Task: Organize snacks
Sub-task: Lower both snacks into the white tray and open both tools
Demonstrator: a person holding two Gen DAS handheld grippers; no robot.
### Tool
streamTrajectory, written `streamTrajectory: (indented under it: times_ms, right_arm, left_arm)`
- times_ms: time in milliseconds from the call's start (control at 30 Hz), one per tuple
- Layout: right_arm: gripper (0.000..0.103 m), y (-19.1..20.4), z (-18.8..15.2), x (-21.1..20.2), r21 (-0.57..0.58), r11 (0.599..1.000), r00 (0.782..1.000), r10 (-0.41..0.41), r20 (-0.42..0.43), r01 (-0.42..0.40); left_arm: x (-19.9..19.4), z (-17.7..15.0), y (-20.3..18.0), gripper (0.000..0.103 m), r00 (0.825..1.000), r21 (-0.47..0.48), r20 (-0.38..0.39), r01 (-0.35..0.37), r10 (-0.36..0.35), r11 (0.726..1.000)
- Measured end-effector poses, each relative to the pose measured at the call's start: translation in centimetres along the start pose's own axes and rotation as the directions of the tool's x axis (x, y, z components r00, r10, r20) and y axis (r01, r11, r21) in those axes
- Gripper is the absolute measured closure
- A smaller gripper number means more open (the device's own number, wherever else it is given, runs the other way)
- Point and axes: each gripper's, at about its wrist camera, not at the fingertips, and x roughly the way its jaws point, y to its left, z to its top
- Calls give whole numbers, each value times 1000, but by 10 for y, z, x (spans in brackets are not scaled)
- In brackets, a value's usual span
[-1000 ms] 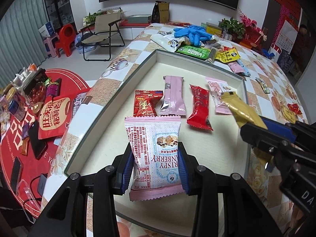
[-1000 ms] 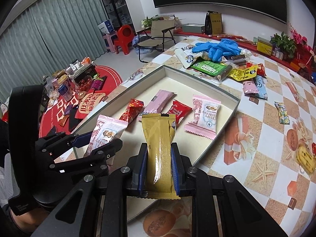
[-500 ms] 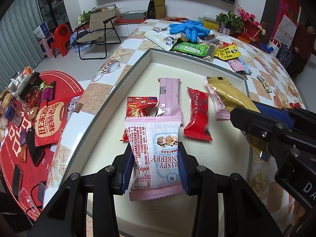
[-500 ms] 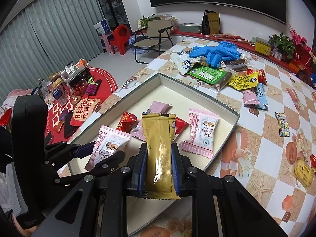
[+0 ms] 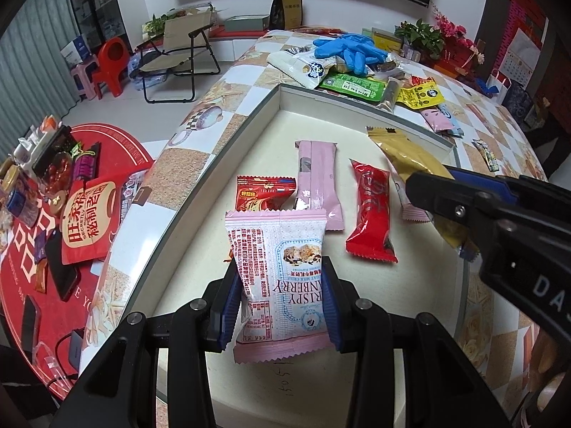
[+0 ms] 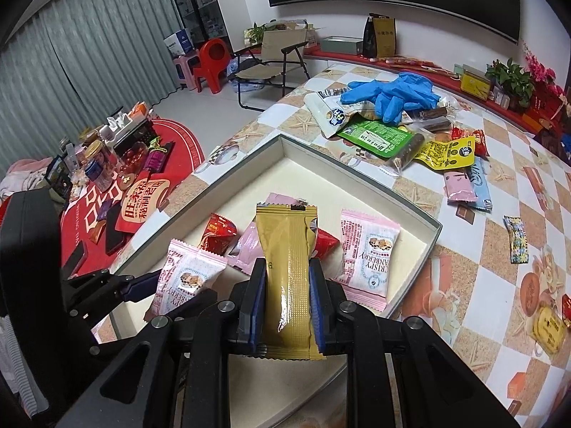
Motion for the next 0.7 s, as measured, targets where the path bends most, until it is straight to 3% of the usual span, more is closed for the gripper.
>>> streamTrajectory:
  times_ms: [700]
  right_arm:
    - [79,5,37,29,-2,998,998,-59,-29,59]
  left_arm:
    - [10,4,7,58,999,-2,-31,21,-21,1000]
